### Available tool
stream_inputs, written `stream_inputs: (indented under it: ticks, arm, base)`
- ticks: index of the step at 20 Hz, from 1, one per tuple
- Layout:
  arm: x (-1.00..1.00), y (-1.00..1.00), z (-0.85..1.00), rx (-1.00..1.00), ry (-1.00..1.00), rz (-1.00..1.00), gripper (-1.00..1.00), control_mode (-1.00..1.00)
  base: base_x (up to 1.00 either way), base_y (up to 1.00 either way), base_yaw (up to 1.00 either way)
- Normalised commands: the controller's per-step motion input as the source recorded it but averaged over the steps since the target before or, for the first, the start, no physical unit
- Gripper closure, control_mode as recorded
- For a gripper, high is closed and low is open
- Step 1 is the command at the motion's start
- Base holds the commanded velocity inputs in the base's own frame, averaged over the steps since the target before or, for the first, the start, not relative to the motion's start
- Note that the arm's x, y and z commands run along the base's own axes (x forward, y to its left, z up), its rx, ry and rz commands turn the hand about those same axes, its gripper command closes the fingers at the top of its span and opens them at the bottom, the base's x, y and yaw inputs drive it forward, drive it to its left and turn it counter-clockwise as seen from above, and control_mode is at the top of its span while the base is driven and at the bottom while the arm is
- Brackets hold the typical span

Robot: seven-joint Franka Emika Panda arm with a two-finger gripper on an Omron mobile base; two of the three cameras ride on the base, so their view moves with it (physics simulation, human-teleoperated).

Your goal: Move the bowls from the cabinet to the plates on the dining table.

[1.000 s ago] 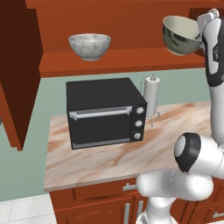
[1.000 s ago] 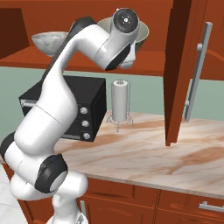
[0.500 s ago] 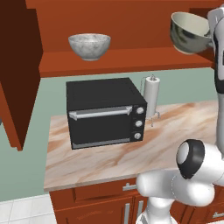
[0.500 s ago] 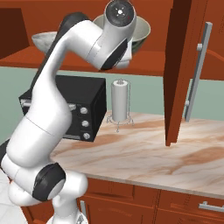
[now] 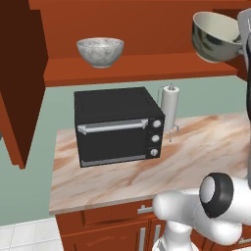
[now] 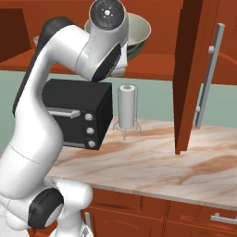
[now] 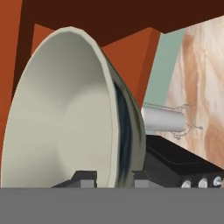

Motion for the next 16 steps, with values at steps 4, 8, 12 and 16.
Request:
stream_inputs:
  ticks: [4, 8, 12, 16]
  arm:
    - [-0.48, 0.27, 0.0, -0.03, -0.04, -0.01, 1.0, -1.0]
    - [-0.52, 0.26, -0.02, -0.03, -0.03, -0.01, 1.0, -1.0]
    - [-0.45, 0.21, -0.02, -0.03, -0.01, -0.01, 1.0, -1.0]
    - [-0.44, 0.18, -0.02, -0.01, 0.0, -0.02, 1.0, -1.0]
  base:
    - [0.0, 0.0, 0.0]
    - [0.0, 0.0, 0.0]
    - [0.0, 0.0, 0.0]
    - [0.0, 0.0, 0.0]
